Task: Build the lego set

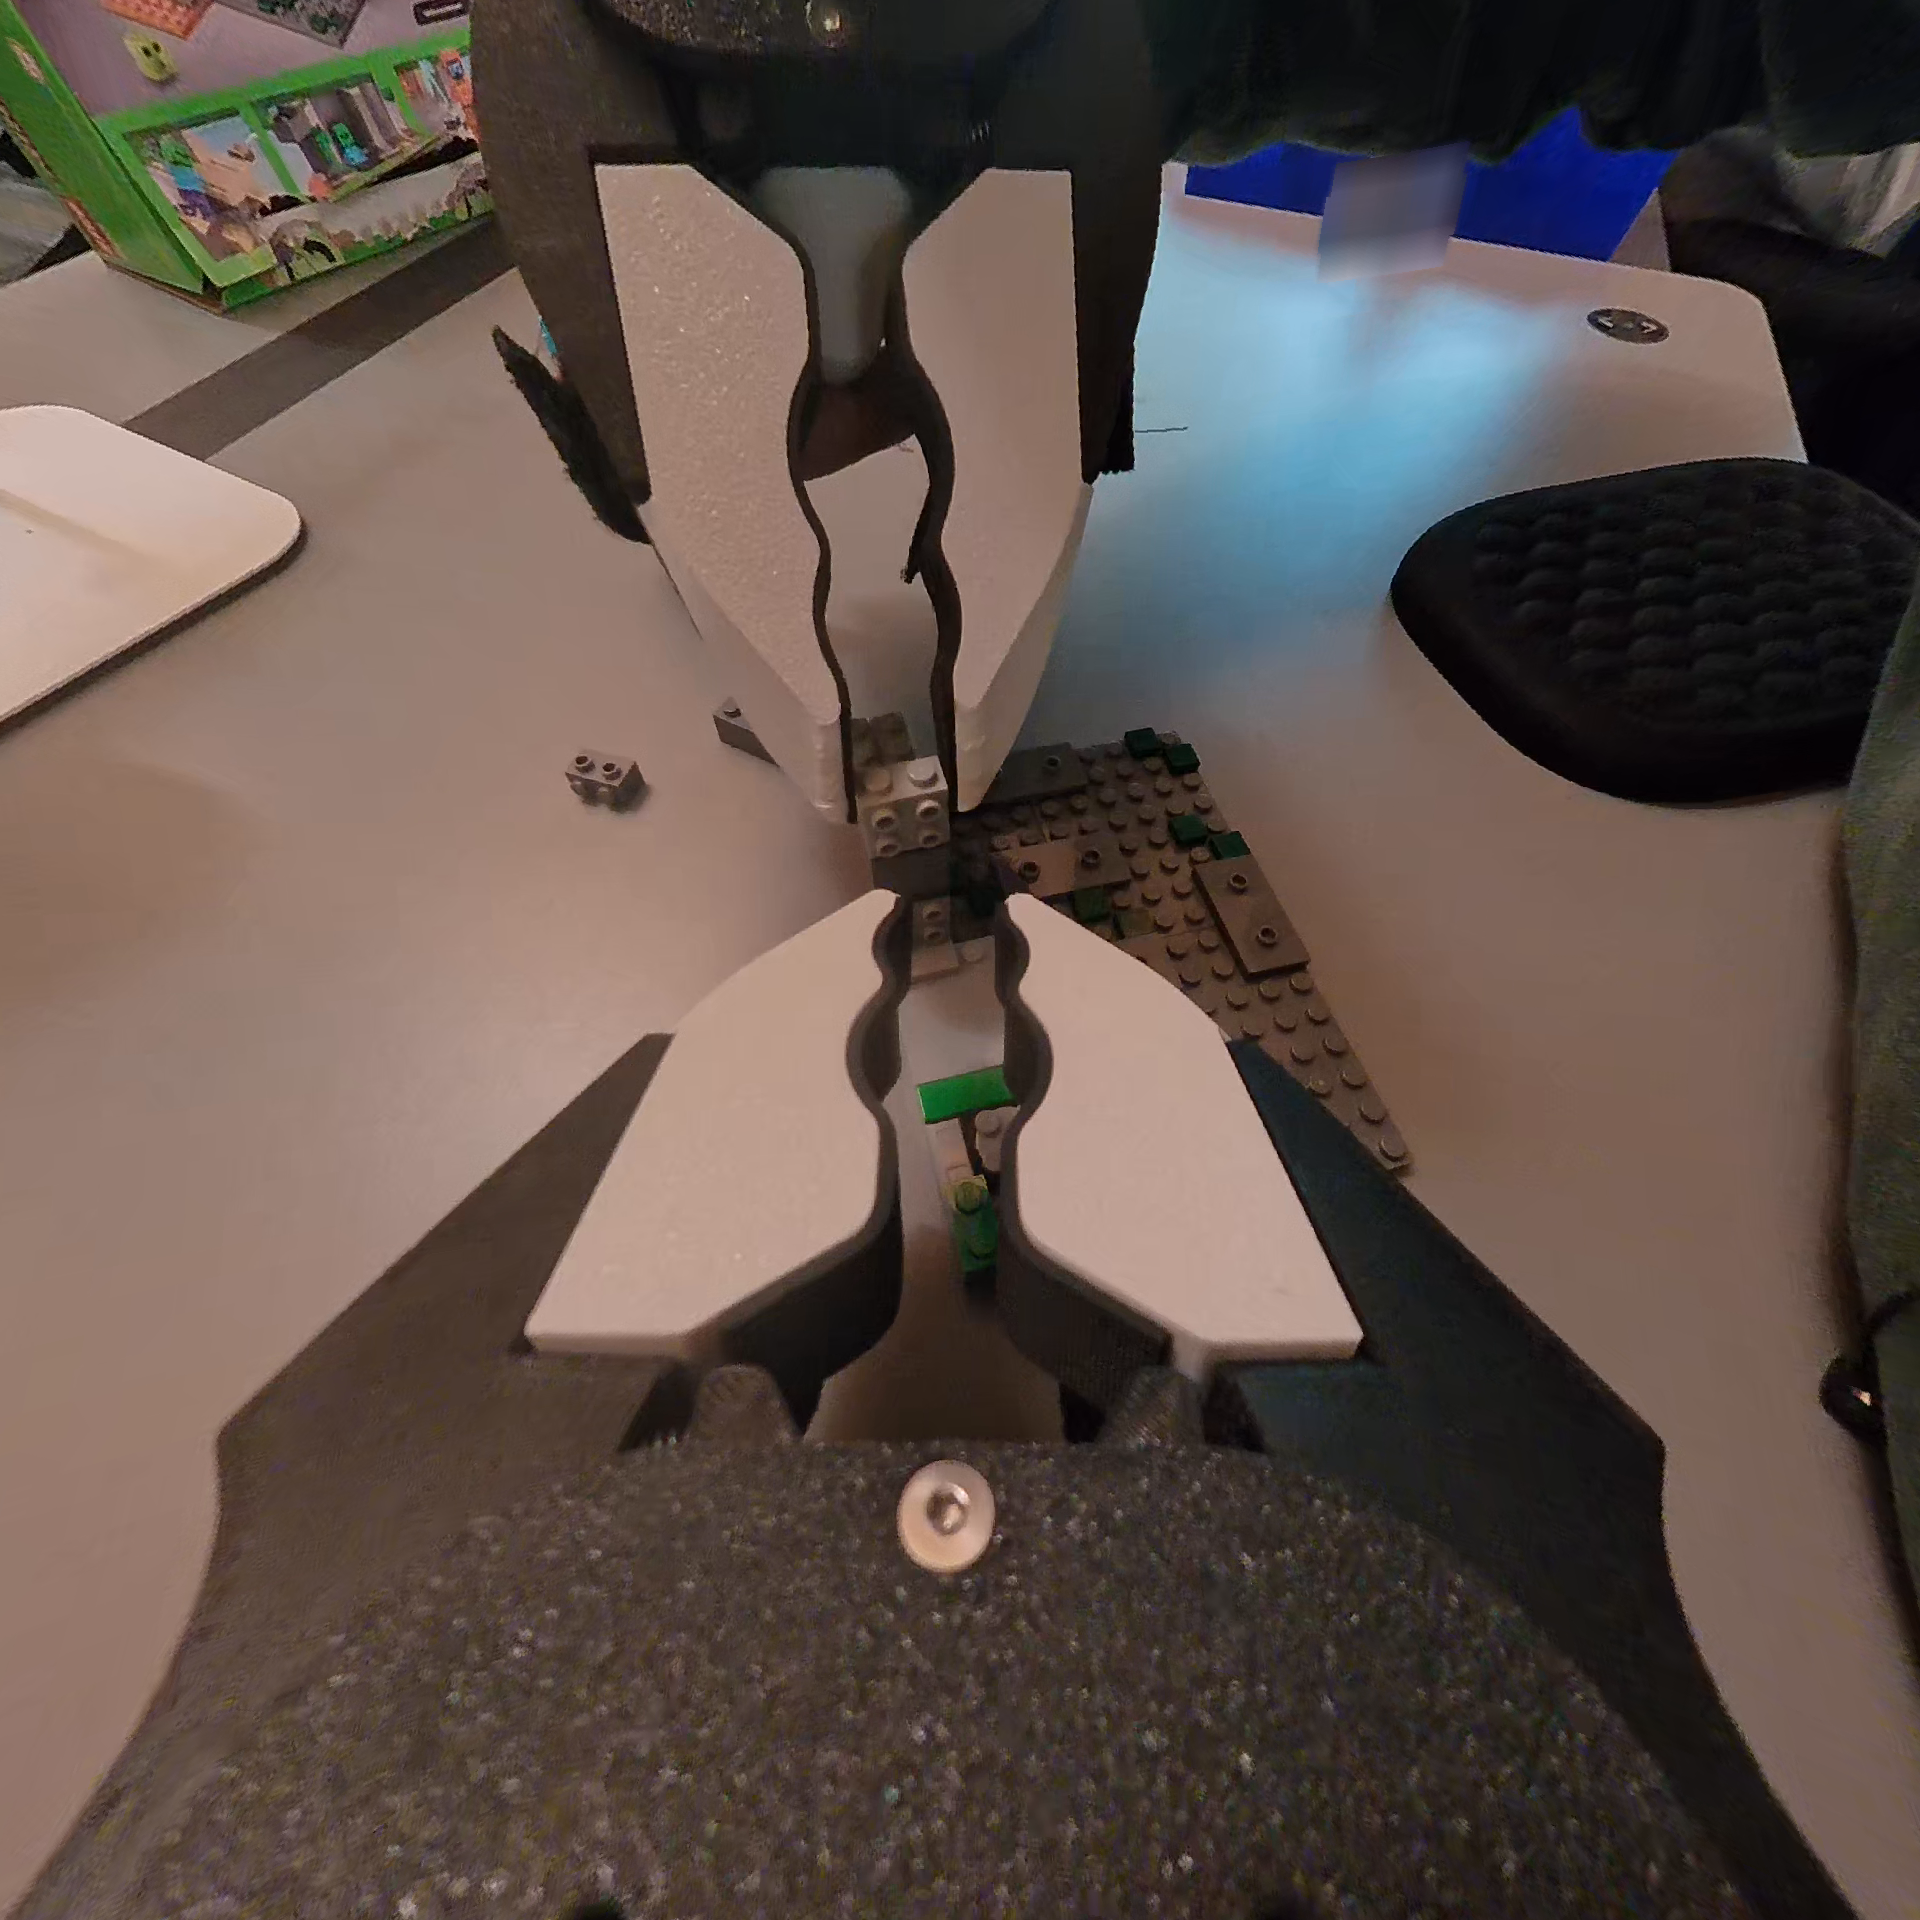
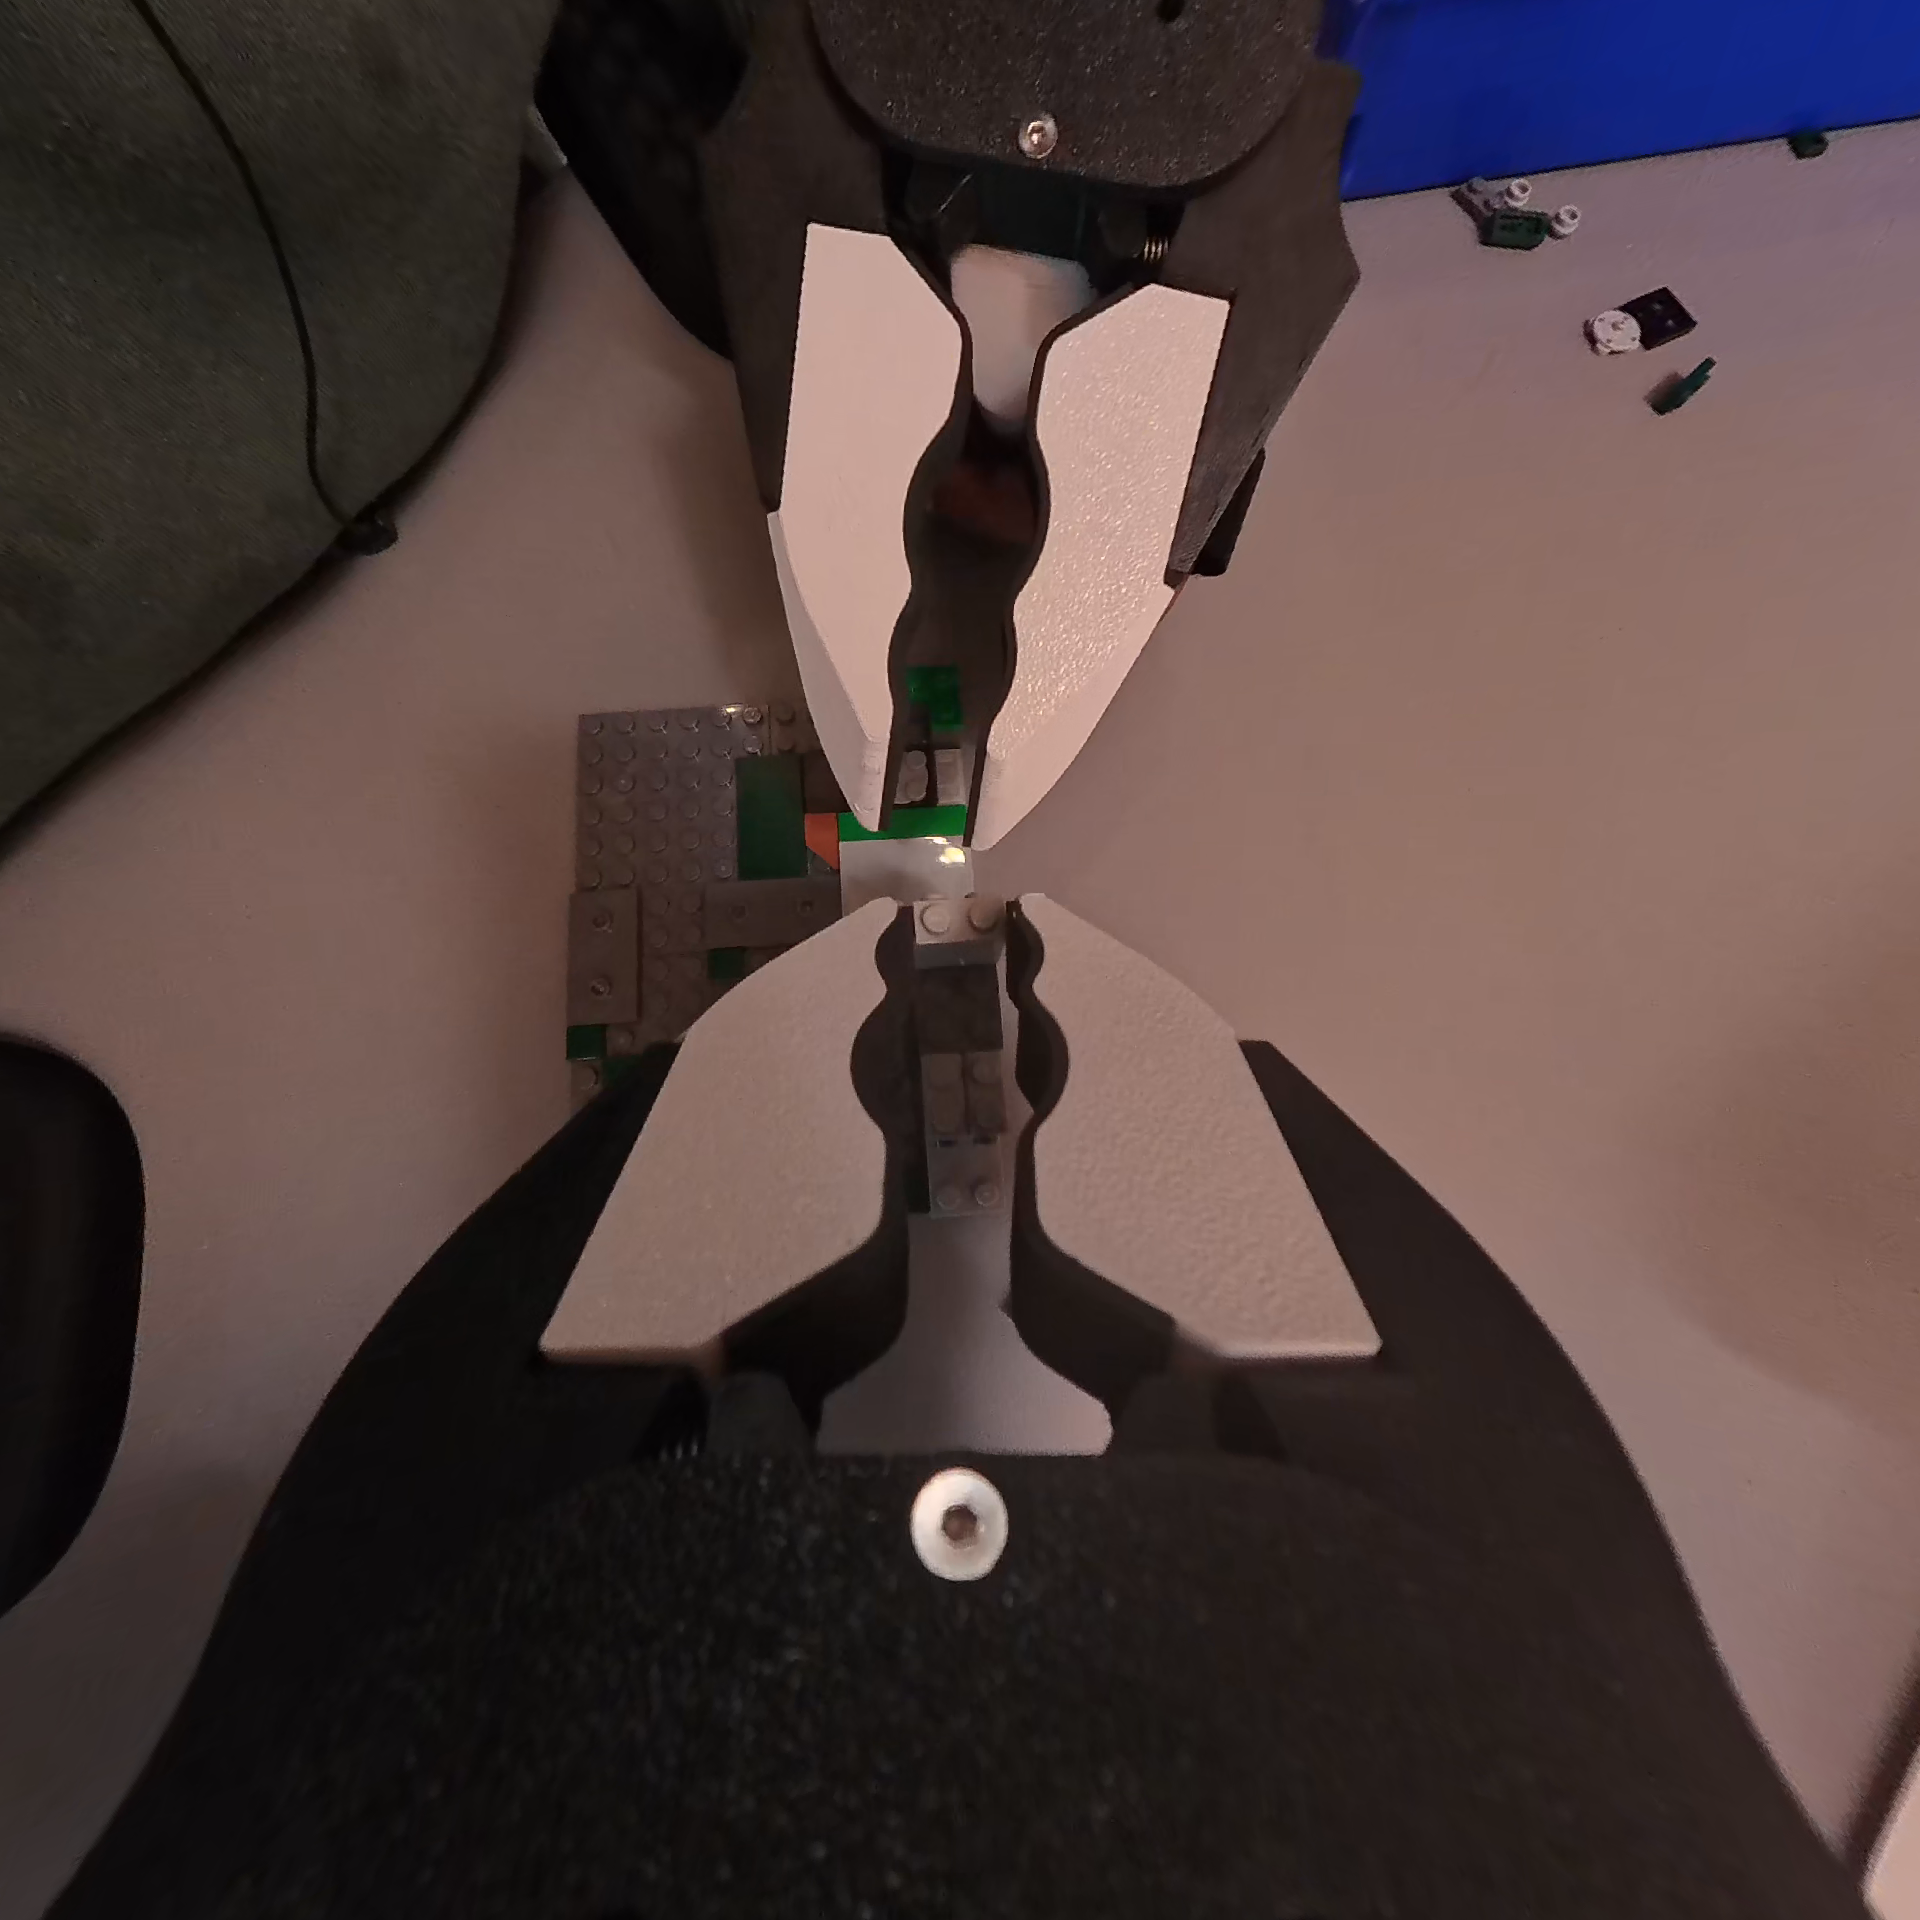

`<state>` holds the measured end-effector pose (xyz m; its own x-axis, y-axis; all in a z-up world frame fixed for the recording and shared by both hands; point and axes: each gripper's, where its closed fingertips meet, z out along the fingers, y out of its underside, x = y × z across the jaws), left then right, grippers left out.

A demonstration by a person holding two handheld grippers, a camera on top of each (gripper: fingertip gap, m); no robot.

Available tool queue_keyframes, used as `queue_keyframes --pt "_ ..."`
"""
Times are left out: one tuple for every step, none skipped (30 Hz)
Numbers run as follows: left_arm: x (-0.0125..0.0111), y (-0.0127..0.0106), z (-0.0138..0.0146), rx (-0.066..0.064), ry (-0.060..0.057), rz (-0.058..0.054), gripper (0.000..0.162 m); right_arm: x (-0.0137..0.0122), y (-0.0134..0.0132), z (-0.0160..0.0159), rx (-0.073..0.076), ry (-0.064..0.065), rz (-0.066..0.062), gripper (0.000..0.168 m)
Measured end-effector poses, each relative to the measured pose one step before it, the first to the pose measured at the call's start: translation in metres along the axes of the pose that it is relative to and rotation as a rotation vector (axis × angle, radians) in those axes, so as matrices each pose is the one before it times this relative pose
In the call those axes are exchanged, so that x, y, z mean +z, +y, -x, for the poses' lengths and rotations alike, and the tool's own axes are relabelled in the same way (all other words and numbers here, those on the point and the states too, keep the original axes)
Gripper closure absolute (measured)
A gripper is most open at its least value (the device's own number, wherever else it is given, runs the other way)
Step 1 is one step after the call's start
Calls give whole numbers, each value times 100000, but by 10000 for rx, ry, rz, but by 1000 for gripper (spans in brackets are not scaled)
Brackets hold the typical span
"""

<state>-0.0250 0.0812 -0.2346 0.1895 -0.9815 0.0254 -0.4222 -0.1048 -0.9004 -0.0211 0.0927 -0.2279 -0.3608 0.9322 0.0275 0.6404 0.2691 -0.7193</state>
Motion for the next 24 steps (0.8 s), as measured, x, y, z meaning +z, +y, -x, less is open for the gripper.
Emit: queue_keyframes --pt "1 -22 -4 5 -9 -12 148 3 3 -3 5 11 -13 152" --pt "15 -35 17 4 -21 -18 148 -5 -3 1 9 10 -12 152" --pt "14 -50 19 3 -22 -22 148 -6 11 -4 10 10 -14 152" --pt "10 -73 3 4 -16 -37 148 -12 2 -2 13 9 -15 152" --pt "12 -112 3 5 -24 -54 148 -12 14 -3 15 8 -18 152" --pt "33 -112 -20 9 -14 -55 148 -7 8 5 6 11 -19 152" --pt "44 -97 -62 10 7 -35 148 -18 8 1 5 13 -13 152" --pt "77 -40 -73 16 14 -7 148 -2 11 -2 8 12 -7 152" --pt "92 -25 -49 24 5 5 148 -17 13 -3 3 12 -4 152" --pt "82 -22 -51 31 3 4 148 -11 20 -9 4 10 -7 152" --pt "77 -19 -41 23 9 4 148 0 6 -1 12 6 -13 152" --pt "76 -9 -23 8 3 3 148 -7 10 -9 10 6 -17 152" --pt "58 1 -24 0 10 5 148 -2 5 7 6 6 -16 152" --pt "50 8 -9 -7 11 9 148 -5 14 -5 4 4 -6 152" --pt "31 16 -1 -3 2 8 147 -12 25 -15 3 4 0 152" --pt "23 2 19 2 -9 2 147 -9 20 -14 4 4 -4 151" --pt "-1 -6 30 -6 -9 -7 148 -4 12 -5 7 5 -8 151" --pt "7 -9 5 -18 1 -5 148 2 25 -14 6 3 0 151" --pt "-1 12 11 -18 6 1 147 13 30 7 2 -1 1 151" --pt "13 24 0 -7 3 8 147 18 25 1 7 -4 1 151" --pt "0 15 -3 3 -3 4 147 25 33 9 7 -2 3 151" --pt "12 7 -1 4 2 2 147 24 4 9 -1 -2 -1 151" --pt "0 0 -6 -1 5 0 147 22 3 5 -3 9 -5 151" --pt "14 22 5 -4 0 7 147 7 -17 4 1 7 -16 151"
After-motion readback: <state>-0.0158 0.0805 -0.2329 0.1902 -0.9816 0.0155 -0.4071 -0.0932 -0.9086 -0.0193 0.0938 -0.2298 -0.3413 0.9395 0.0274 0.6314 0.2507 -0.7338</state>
